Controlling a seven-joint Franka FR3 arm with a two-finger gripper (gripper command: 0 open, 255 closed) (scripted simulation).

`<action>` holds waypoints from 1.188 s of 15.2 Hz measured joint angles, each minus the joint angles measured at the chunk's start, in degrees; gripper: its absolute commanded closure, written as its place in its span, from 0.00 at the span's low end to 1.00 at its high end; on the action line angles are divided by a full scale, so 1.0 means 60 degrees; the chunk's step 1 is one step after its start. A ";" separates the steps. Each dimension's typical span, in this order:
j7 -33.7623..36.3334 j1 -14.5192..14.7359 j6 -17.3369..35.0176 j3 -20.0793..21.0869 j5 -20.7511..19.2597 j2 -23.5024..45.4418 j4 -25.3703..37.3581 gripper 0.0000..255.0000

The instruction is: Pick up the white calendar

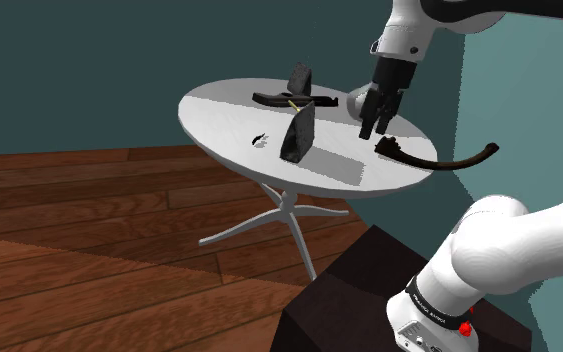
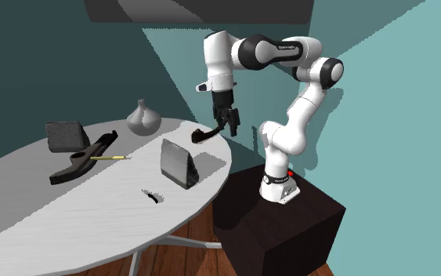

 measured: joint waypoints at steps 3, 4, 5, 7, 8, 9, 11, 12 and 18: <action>0.0640 -0.0166 0.0228 0.0170 0.0187 0.0389 0.0229 0.00; 0.1113 -0.0288 0.0379 0.0282 0.0308 0.0672 0.0415 0.00; 0.1639 -0.0413 0.0500 0.0410 0.0435 0.0946 0.0627 0.00; 0.2701 -0.0691 0.0836 0.0629 0.0640 0.1500 0.0973 0.00; 0.3264 -0.0816 0.1091 0.0767 0.0751 0.1875 0.1164 0.00; 0.3828 -0.0949 0.1208 0.0872 0.0828 0.2306 0.1547 0.00; 0.4856 -0.1240 0.1439 0.0975 0.0899 0.2958 0.2117 0.00; 0.5374 -0.1377 0.1522 0.1017 0.0924 0.3230 0.2380 0.00; 0.8489 -0.2105 0.2132 0.1174 0.0922 0.4737 0.3718 0.00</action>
